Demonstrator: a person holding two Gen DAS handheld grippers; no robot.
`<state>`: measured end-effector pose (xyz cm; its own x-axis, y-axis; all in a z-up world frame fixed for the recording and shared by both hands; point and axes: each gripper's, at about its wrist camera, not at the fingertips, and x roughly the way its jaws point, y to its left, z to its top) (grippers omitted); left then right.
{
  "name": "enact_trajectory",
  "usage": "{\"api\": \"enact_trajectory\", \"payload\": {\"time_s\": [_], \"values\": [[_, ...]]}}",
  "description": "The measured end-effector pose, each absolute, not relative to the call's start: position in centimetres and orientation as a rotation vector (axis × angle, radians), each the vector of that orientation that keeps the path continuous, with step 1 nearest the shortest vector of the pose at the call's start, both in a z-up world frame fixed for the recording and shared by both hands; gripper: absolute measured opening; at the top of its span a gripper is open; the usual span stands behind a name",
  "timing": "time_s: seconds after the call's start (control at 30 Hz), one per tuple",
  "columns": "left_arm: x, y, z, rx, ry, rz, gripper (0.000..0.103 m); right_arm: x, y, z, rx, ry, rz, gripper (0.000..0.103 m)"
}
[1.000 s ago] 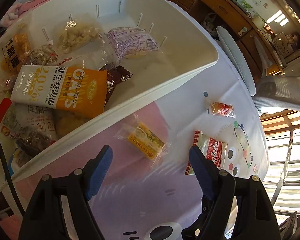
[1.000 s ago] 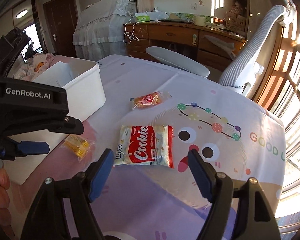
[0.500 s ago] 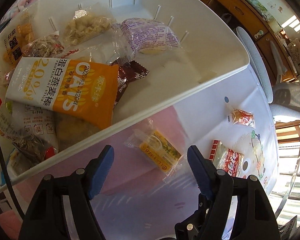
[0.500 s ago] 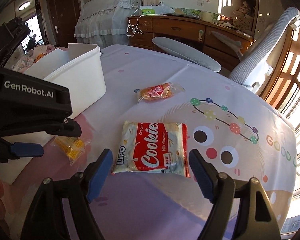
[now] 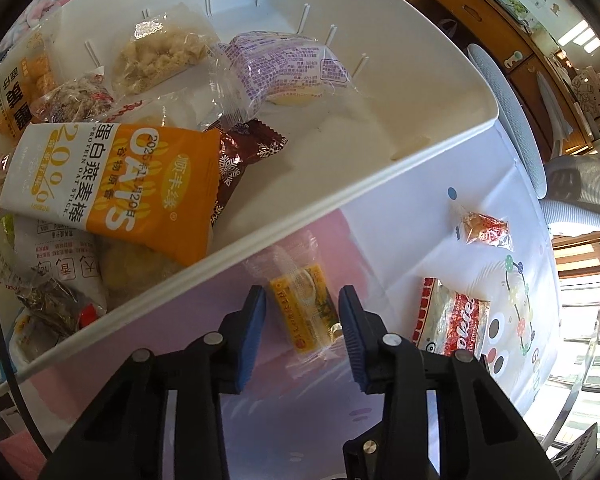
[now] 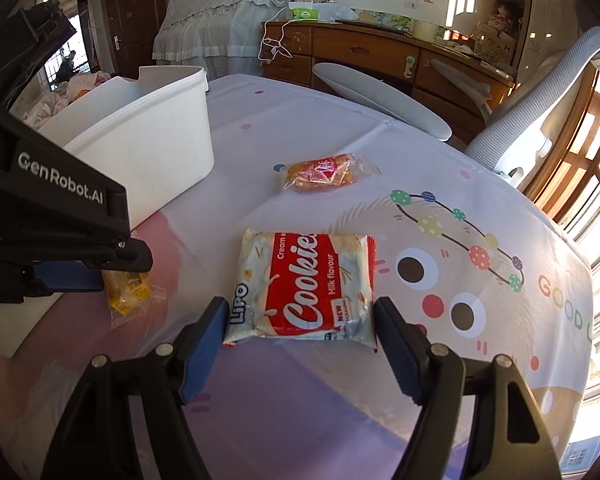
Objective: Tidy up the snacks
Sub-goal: 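Grasp the small yellow packet with the left tool while the right tool grasps the Cookies packet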
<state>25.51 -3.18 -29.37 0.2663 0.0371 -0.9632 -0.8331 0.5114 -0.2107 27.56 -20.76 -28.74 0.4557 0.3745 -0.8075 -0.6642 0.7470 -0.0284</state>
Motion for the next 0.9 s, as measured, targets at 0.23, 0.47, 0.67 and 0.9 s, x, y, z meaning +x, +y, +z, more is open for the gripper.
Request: {"api": "enact_trajectory", "payload": {"time_s": [0.23, 0.47, 0.67, 0.9], "values": [[25.6, -4.0, -29.4, -0.84, 1.167, 0.673, 0.025, 27.4, -21.8, -28.3, -0.348, 0.9, 0.669, 0.058], [25.0, -4.5, -29.3, -0.84, 1.205, 0.628, 0.024, 26.9, -22.5, -27.9, -0.358, 0.917, 0.659, 0.055], [24.1, -5.4, -28.6, -0.836, 1.238, 0.568, 0.024, 26.1, -23.6, -27.3, -0.351, 0.94, 0.646, 0.054], [23.1, -6.7, -26.4, -0.777, 1.259, 0.487, 0.024, 24.6, -25.2, -25.4, -0.336, 0.942, 0.623, 0.054]]}}
